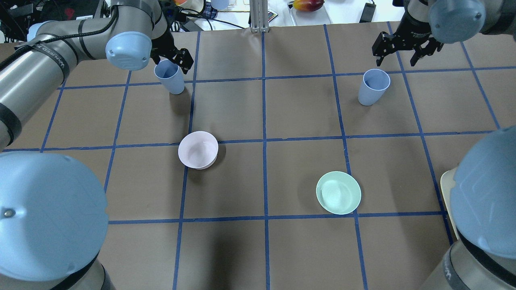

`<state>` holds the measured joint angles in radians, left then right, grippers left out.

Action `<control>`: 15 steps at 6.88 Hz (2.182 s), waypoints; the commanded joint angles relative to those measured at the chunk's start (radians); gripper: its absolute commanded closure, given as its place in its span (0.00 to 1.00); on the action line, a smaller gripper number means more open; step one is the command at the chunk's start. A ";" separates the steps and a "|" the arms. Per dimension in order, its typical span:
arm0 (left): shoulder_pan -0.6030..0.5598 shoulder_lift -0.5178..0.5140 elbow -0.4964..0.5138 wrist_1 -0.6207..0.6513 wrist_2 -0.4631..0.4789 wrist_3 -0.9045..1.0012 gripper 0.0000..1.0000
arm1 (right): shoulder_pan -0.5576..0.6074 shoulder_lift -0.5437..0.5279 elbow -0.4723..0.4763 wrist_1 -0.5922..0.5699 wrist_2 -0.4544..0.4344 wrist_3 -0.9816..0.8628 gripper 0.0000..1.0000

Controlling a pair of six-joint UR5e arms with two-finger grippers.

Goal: Stack blue cups with both arms

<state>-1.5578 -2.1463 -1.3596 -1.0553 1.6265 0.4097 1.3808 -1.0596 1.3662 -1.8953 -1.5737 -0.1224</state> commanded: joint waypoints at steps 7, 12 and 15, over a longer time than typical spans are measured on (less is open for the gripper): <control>-0.097 -0.018 0.022 0.058 0.006 -0.197 1.00 | -0.002 0.081 0.028 -0.004 -0.003 0.000 1.00; -0.390 0.111 -0.092 -0.184 -0.043 -1.006 1.00 | 0.006 0.047 -0.045 0.121 0.015 0.018 1.00; -0.442 0.102 -0.219 -0.072 -0.092 -1.161 1.00 | 0.044 -0.003 -0.061 0.183 0.044 0.039 1.00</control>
<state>-1.9744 -2.0332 -1.5356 -1.2015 1.5479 -0.6981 1.3994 -1.0417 1.3077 -1.7277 -1.5333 -0.0983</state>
